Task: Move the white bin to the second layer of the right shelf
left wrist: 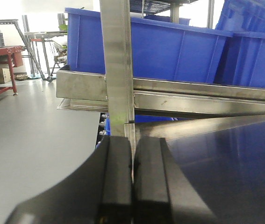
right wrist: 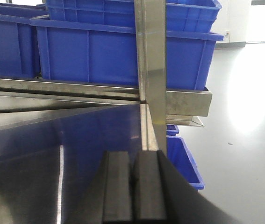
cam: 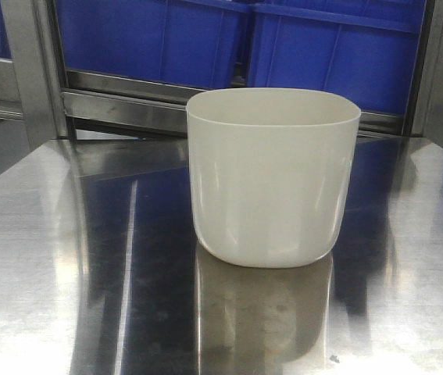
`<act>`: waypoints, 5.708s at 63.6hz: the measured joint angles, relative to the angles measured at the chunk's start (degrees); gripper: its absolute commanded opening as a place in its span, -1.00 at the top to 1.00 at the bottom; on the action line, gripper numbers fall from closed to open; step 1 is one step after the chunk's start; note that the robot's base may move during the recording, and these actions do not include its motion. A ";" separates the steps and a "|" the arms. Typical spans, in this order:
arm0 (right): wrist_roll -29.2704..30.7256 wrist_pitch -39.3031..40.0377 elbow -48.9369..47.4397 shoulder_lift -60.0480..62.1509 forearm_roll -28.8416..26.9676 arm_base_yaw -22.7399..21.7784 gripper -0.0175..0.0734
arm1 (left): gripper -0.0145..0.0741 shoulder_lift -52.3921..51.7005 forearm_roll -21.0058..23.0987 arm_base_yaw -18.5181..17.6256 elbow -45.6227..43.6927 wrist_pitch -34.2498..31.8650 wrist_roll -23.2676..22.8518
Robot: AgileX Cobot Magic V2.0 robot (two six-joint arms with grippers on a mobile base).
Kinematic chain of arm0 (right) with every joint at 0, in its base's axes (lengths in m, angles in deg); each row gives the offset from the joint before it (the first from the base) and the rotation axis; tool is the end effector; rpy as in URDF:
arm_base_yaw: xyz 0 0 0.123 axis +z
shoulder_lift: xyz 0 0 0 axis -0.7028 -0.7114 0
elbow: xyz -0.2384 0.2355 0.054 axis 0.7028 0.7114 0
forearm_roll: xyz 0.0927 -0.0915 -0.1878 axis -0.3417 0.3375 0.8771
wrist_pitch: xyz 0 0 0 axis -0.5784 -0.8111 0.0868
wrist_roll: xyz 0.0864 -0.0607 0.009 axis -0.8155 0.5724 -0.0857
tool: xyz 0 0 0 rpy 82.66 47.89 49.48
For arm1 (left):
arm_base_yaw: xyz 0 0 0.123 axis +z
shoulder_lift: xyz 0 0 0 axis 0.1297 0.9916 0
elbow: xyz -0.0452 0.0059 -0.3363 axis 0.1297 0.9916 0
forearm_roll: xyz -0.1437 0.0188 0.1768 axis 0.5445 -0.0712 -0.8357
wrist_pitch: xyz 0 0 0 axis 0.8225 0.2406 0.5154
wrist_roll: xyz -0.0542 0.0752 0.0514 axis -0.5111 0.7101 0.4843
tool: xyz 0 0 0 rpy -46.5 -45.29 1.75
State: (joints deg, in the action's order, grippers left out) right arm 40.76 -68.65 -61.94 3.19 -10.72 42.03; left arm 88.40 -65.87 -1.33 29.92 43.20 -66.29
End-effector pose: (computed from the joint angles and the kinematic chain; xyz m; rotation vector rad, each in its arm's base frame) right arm -0.0065 0.0003 0.2007 0.1212 1.5347 0.0528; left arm -0.0073 0.0011 0.2113 0.1346 1.4852 -0.1023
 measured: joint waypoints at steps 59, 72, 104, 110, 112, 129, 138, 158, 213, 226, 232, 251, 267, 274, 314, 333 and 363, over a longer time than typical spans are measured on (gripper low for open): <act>0.00 0.00 0.00 0.00 0.00 0.00 0.49 | 0.48 0.00 0.00 0.00 0.00 0.00 0.00; 0.00 0.00 0.00 0.00 0.00 0.00 0.49 | 0.48 0.00 0.00 0.00 0.00 0.00 0.00; 0.00 0.11 0.00 0.00 0.00 0.00 0.49 | 0.48 0.00 0.00 0.00 0.00 0.00 0.00; 0.00 0.66 0.00 0.00 0.00 0.00 0.49 | 0.48 0.00 0.00 0.00 0.00 0.00 0.00; 0.00 0.99 0.00 0.00 0.00 0.00 0.49 | 0.48 0.00 0.00 0.00 0.00 0.00 0.00; 0.00 4.53 -1.61 -5.11 0.00 0.00 0.49 | 0.48 0.00 0.00 0.00 0.00 0.00 0.00; -0.79 4.78 -6.28 -11.51 0.00 0.00 0.49 | 0.48 0.00 0.00 0.00 0.00 0.00 0.00; -2.55 -8.47 -30.74 -31.12 -0.97 0.00 0.49 | 0.48 0.00 0.00 0.00 0.00 0.00 0.00; -2.80 -32.04 -60.06 -71.81 -7.97 22.03 0.01 | 0.48 0.00 0.00 0.00 0.00 0.00 0.00; -2.69 -32.04 -60.06 -73.10 -8.08 24.64 -0.41 | 0.48 0.00 0.00 0.00 0.00 0.00 0.00; -2.69 -32.64 -60.59 -73.22 -8.08 24.85 -0.41 | 0.48 0.00 0.00 0.00 0.00 0.00 0.00; -2.69 -41.62 -69.71 -77.06 -8.08 24.83 -0.41 | 0.48 0.00 0.00 0.00 0.00 0.00 0.00; -2.69 -47.49 -73.36 -83.16 -8.08 25.12 -0.41 | 0.48 0.00 0.00 0.00 0.00 0.00 0.00; -2.69 -48.28 -73.36 -85.32 -7.98 26.09 -0.41 | 0.48 0.00 0.00 0.00 0.00 0.00 0.00; -2.69 -48.04 -73.36 -95.88 -6.97 28.86 -0.37 | 0.48 0.00 0.00 0.00 0.00 0.00 0.00; -2.69 -45.41 -73.49 -96.76 -5.92 28.86 0.49 | 0.48 0.00 0.00 0.00 0.00 0.00 0.00; -2.59 -38.58 -72.95 -80.38 2.52 27.86 0.49 | 0.48 0.00 0.00 0.00 0.00 0.00 0.00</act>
State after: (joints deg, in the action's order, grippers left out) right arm 38.17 -107.22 -134.89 -77.19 -8.20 69.89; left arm 88.40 -65.87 -1.33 29.92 43.20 -66.29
